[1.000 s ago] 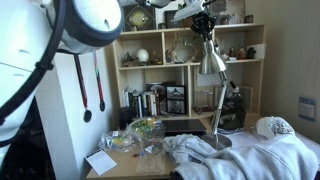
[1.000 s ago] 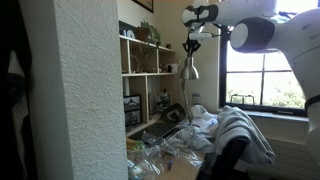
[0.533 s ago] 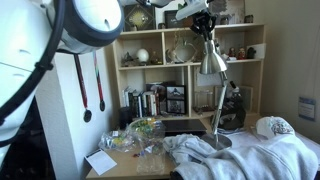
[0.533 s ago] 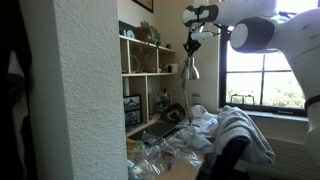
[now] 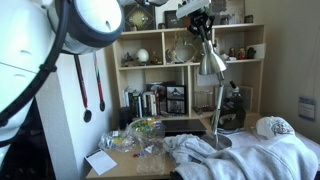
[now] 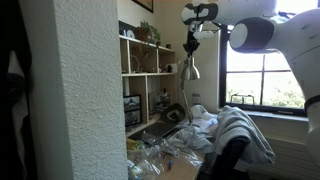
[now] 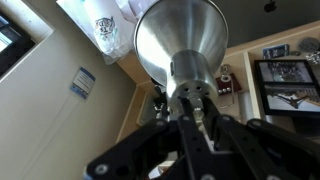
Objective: Turn the knob on the head of the lamp
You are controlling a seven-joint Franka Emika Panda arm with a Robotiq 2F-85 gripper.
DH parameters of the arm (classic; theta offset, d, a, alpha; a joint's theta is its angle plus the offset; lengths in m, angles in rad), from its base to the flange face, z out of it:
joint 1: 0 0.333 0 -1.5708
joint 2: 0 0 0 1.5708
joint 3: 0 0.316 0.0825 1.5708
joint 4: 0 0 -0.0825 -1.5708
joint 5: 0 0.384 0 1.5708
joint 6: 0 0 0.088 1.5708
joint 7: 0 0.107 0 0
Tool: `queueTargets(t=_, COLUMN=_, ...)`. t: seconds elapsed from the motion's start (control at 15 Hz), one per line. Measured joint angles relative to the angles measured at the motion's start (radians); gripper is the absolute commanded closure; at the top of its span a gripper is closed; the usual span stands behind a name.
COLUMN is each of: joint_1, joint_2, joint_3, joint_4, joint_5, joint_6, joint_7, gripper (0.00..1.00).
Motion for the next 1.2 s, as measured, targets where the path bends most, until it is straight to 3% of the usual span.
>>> queueTargets(t=0.73, joint_1=0.006, joint_2=0.054, joint_3=0.005, joint_4=0.127, joint_5=-0.022, joint_6=-0.154, joint_7=-0.234, gripper=0.94)
queueTargets(t=1.2, joint_1=0.005, joint_2=0.105, joint_3=0.013, joint_4=0.244, joint_5=-0.023, joint_6=-0.312, joint_7=-0.356, gripper=0.94)
